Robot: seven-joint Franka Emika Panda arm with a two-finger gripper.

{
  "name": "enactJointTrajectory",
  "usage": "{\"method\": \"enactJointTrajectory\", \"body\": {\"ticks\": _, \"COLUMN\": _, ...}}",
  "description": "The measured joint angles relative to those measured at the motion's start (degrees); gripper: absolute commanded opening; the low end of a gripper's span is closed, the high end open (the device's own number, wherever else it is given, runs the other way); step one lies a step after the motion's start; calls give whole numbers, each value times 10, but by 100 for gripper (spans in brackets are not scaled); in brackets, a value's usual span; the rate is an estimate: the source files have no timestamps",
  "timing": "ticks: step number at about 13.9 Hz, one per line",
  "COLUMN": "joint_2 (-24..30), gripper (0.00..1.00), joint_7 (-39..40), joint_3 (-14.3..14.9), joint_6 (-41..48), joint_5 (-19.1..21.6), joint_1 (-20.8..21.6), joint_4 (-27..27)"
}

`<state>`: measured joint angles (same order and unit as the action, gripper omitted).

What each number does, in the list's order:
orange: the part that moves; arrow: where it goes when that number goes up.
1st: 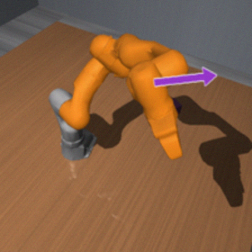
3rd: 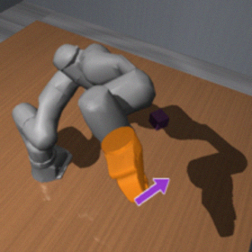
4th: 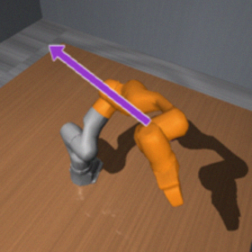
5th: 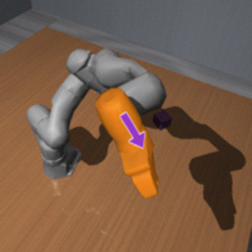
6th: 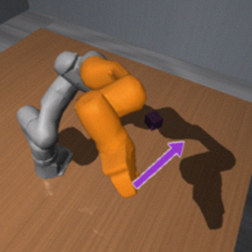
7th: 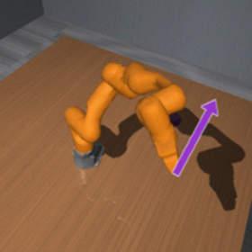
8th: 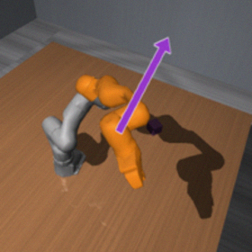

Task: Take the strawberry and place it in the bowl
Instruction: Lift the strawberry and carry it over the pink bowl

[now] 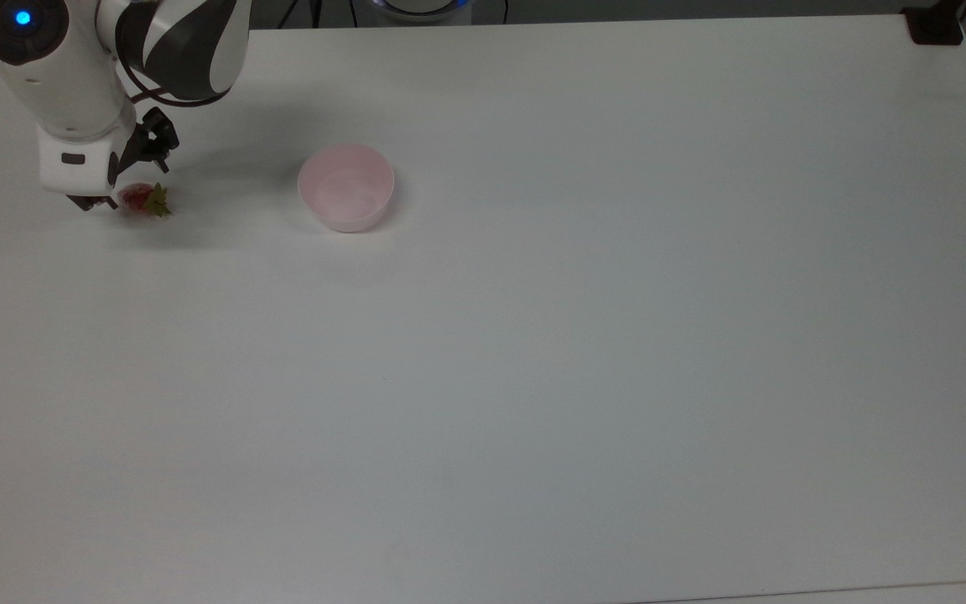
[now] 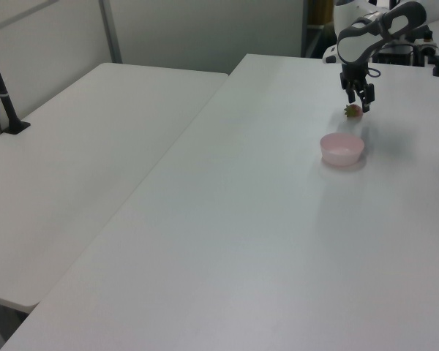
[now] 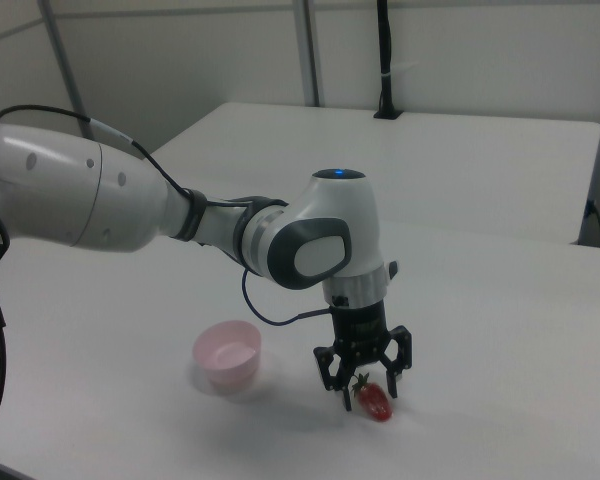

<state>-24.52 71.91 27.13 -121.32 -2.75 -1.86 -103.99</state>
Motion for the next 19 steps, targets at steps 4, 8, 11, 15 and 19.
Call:
{"method": "enactJointTrajectory", "body": {"ticks": 4, "joint_2": 0, "gripper": 60, "joint_7": 1, "joint_3": -1, "joint_6": 0, "joint_5": 0, "joint_1": 0, "joint_4": -4}}
{"method": "enactJointTrajectory", "body": {"ticks": 8, "joint_2": 0, "gripper": 59, "joint_7": 2, "joint_3": -3, "joint_6": -6, "joint_5": 0, "joint_1": 0, "joint_4": -6}}
{"method": "enactJointTrajectory", "body": {"ticks": 11, "joint_2": 0, "gripper": 44, "joint_7": 2, "joint_3": -4, "joint_6": -11, "joint_5": 0, "joint_1": 1, "joint_4": -9}}
{"method": "enactJointTrajectory", "body": {"ticks": 15, "joint_2": 0, "gripper": 31, "joint_7": 2, "joint_3": -5, "joint_6": -12, "joint_5": 0, "joint_1": 2, "joint_4": -10}}
{"method": "enactJointTrajectory", "body": {"ticks": 19, "joint_2": 1, "gripper": 31, "joint_7": 2, "joint_3": -4, "joint_6": -12, "joint_5": 0, "joint_1": 2, "joint_4": -10}}
